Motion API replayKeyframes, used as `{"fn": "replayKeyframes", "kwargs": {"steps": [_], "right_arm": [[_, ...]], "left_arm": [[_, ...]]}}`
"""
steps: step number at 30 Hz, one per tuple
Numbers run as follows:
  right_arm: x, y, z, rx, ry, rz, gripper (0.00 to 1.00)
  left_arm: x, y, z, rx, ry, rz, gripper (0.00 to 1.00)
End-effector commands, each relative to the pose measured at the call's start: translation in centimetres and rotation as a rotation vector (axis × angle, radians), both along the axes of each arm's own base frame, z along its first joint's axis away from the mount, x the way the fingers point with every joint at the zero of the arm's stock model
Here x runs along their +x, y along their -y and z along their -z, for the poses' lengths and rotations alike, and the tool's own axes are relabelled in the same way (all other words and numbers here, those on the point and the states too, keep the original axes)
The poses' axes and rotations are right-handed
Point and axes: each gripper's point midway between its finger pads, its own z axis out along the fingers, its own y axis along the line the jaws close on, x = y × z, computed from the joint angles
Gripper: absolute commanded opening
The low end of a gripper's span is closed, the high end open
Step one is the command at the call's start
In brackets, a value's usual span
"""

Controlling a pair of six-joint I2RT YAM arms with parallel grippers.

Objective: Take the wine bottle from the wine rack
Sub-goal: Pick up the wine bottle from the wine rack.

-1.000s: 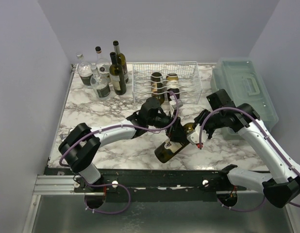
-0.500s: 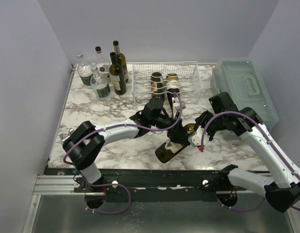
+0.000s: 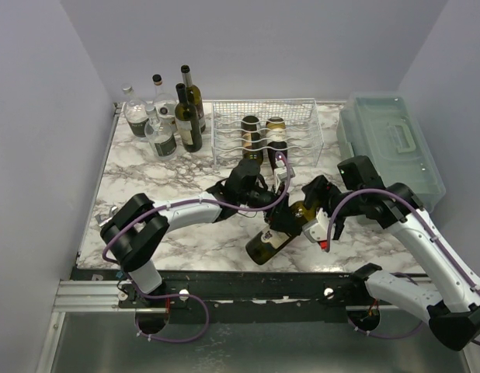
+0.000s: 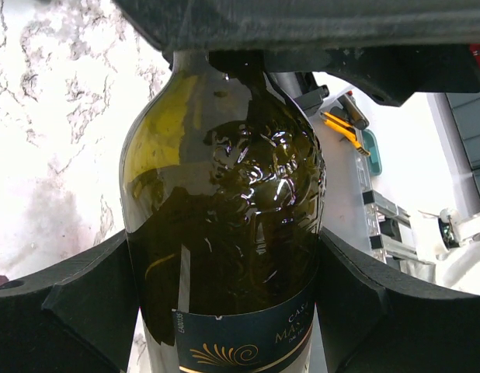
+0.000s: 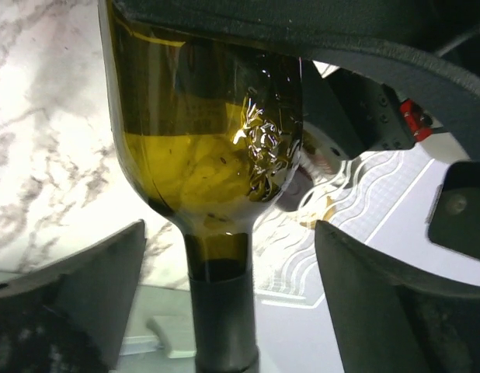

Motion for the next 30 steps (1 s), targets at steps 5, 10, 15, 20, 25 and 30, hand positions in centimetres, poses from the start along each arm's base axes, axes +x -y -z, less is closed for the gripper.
{"fn": "replayKeyframes", "kwargs": {"steps": [5,10,15,20,25,30], "right_arm": [[-1.6,-1.0,-1.3,0.099,-0.043,-0.012,0.99],[-3.5,-1.1,-3.1,0.167,-0.11,0.007,0.99],[-6.0,-1.9,-4.9,0.277,-0.215,0.009,0.99],[-7.3,-3.3,-6.7,0.409,-0.47,0.148,0.99],[-7.9,-5.6,-8.8,0.557,-0.779,0.311,0.99],[-6.9,-8.0,-13.0,0.731,-1.073,0.497,0.99]], "left_arm": [[0.9,-0.7,-1.4,-0.057,0.053,-0.033,0.0],[1.7,-2.0,-1.1,-0.053,0.078,-0.104,0.0],[2.6,-3.3,-1.4,-0.061,0.126,-0.2,0.0],[3.0,-4.7,-2.6,-0.087,0.199,-0.301,0.0],[3.4,-6.4,-3.2,-0.113,0.29,-0.41,0.0],[3.6,-8.3,-4.0,-0.154,0.394,-0.523,0.0]]}}
